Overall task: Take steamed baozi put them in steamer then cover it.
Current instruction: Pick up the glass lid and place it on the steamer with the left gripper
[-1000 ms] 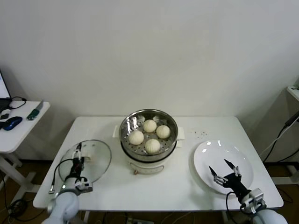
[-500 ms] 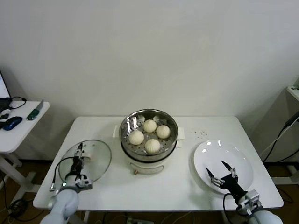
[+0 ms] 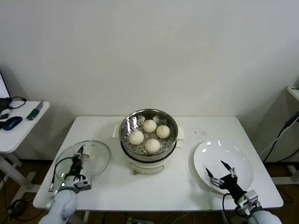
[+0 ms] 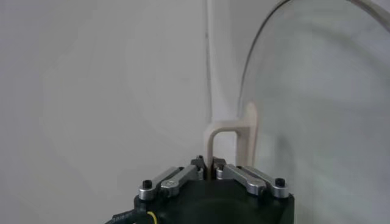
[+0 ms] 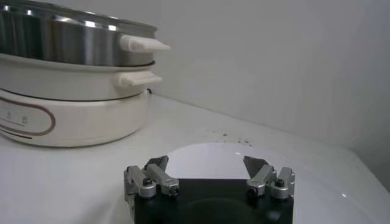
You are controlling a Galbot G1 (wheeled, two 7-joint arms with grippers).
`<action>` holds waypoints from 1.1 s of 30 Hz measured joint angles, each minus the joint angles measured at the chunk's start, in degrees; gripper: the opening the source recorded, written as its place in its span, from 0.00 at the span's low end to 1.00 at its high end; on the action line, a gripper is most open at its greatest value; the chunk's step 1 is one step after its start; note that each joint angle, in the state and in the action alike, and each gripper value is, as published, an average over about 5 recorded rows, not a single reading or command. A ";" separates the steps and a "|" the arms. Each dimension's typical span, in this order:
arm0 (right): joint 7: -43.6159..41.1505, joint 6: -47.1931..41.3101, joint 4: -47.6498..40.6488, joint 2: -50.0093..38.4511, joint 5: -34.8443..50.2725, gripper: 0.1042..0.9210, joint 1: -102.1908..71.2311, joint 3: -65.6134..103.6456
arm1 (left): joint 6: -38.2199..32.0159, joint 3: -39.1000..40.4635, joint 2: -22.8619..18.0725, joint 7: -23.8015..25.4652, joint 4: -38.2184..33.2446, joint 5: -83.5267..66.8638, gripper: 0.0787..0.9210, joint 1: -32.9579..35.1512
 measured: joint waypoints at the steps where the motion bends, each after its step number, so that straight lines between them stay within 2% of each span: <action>1: 0.00 0.05 -0.06 0.03 -0.09 0.88 0.02 0.05 | 0.17 -0.09 0.15 0.06 -0.51 -0.16 0.08 0.24; 10: 0.15 0.30 -0.33 -0.47 -0.50 0.88 0.48 0.45 | 3.16 -1.16 1.87 0.65 -7.89 -1.33 0.08 3.67; 23: 1.00 -0.02 -1.38 -1.92 -0.91 0.88 2.58 -0.52 | 14.75 -1.77 6.73 2.34 -26.31 -2.84 0.08 11.18; 33: 1.95 -0.98 -2.14 -3.35 -1.13 0.88 5.14 -2.50 | 23.36 2.30 12.34 3.49 -37.15 -5.51 0.08 10.64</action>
